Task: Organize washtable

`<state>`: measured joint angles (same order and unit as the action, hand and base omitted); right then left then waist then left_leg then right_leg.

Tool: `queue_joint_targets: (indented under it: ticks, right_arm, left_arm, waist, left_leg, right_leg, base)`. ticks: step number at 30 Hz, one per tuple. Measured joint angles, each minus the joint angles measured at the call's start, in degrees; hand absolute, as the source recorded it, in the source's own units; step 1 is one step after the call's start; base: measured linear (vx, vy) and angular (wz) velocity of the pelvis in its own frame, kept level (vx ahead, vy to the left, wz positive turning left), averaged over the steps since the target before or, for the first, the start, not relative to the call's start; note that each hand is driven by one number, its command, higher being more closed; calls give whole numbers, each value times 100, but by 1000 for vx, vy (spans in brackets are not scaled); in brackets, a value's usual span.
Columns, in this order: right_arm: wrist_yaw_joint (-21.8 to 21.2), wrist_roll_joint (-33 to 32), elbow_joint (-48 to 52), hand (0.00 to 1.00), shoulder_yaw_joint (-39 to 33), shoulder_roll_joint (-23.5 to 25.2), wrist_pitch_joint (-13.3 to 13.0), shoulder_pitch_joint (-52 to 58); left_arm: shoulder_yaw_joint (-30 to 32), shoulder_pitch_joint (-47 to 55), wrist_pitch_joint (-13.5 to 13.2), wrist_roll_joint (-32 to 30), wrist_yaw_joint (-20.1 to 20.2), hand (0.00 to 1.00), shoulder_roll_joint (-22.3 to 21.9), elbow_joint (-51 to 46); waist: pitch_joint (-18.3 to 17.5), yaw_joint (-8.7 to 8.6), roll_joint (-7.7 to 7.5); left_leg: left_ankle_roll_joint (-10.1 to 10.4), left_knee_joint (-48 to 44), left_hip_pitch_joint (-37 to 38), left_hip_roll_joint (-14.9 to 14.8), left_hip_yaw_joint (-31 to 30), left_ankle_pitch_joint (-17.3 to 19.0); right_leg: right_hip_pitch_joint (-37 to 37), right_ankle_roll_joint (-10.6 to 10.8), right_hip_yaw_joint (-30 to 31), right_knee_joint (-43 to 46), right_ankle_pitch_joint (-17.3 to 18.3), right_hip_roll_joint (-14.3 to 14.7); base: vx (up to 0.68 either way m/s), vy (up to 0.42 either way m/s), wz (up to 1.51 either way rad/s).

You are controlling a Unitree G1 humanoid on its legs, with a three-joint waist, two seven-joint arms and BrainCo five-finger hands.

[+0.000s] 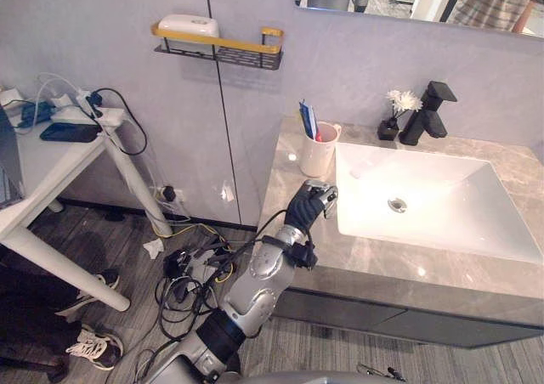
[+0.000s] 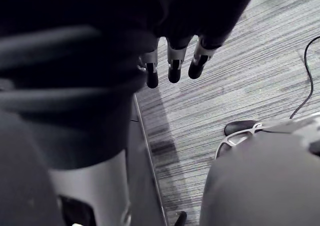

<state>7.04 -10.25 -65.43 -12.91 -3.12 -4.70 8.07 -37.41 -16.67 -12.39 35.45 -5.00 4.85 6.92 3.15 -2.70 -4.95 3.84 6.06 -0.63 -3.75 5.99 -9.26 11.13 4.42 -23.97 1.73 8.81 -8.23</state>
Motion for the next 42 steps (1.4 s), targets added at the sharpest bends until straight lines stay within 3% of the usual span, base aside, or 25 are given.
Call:
queue_joint_targets:
  ticks: [8, 21, 24, 36, 42]
  right_arm:
    - [80, -11, 15, 0, -12, 72, -5, -35]
    - [160, -6, 20, 0, -21, 86, -5, -266]
    - [170, -5, 25, 0, -35, 81, -13, -341]
    - [165, 15, 53, 0, -126, 86, -8, -409]
    - [112, 25, 59, 0, -154, 86, -5, -404]
  left_arm:
    - [-81, -171, 55, -103, -79, 100, 0, 491]
    - [-31, -792, 84, -371, -337, 100, -26, 905]
    - [201, -837, 83, -449, -463, 100, -31, 941]
    - [1295, -1357, 33, -467, -896, 100, -29, 1396]
    - [1512, -1530, 36, -502, -1032, 100, -24, 1590]
  waist:
    - [83, -26, -18]
    - [238, -229, 5]
    - [318, -324, 42]
    - [485, -434, 47]
    - [493, -470, 57]
  left_leg:
    - [5, 0, -12, -14, 151, 72]
    - [75, -1, -51, -44, 390, 144]
    - [66, 0, -52, -63, 484, 170]
    - [80, -2, -64, -65, 713, 251]
    - [87, -2, -81, -73, 851, 265]
  right_leg:
    - [-88, 21, 161, -33, -12, -11]
    - [-163, 92, 284, -120, -58, -2]
    - [-222, 101, 360, -117, -72, -8]
    - [-336, 122, 561, -165, -94, -33]
    - [-419, 134, 674, -170, -120, -49]
  base:
    - [16, 2, -10]
    - [41, -16, -7]
    - [-13, 11, -14]
    - [19, 3, -8]
    - [9, 6, -11]
